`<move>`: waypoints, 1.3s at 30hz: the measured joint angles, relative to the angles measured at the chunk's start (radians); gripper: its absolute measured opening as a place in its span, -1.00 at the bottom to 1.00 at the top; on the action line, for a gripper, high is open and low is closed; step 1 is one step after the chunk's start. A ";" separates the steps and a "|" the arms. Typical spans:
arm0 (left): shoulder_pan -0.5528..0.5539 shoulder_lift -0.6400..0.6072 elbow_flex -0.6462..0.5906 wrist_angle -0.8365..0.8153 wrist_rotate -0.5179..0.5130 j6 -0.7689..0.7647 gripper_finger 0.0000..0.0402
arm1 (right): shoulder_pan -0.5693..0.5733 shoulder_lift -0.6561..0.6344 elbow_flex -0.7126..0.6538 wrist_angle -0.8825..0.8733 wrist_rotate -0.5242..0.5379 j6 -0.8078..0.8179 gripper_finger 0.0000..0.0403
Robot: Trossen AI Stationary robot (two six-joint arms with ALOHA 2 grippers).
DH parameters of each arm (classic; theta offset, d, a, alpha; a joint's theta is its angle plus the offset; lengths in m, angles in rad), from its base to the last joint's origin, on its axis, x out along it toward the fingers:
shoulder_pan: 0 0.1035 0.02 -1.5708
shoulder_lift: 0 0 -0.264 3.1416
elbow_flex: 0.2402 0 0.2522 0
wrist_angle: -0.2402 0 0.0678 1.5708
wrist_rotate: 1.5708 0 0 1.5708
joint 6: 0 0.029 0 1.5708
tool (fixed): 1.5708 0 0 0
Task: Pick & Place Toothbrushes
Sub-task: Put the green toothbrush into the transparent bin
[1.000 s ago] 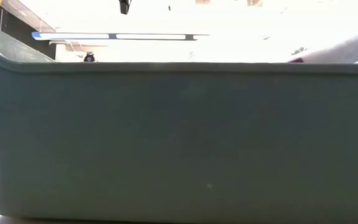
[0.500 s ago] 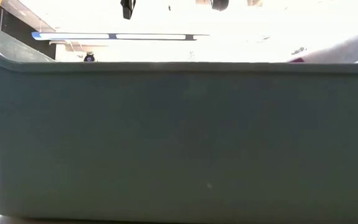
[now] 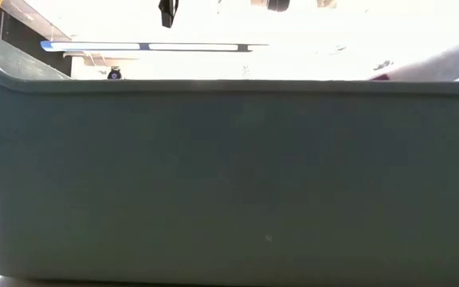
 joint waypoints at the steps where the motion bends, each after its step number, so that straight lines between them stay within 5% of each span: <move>1: 0.000 0.000 0.000 0.003 0.000 0.005 -0.92 | 0.000 0.000 0.000 0.001 0.000 -0.002 -0.43; 12: -0.001 -0.001 0.000 0.004 0.004 0.003 -0.92 | -0.001 0.000 0.000 -0.003 0.007 -0.029 -0.91; 21: -0.001 -0.001 0.000 0.004 0.003 0.003 -0.88 | 0.000 0.000 0.000 -0.003 0.003 -0.047 -0.93; 39: 0.000 -0.002 0.000 -0.020 -0.016 -0.046 -0.06 | 0.001 0.000 0.000 -0.004 -0.009 -0.043 -0.94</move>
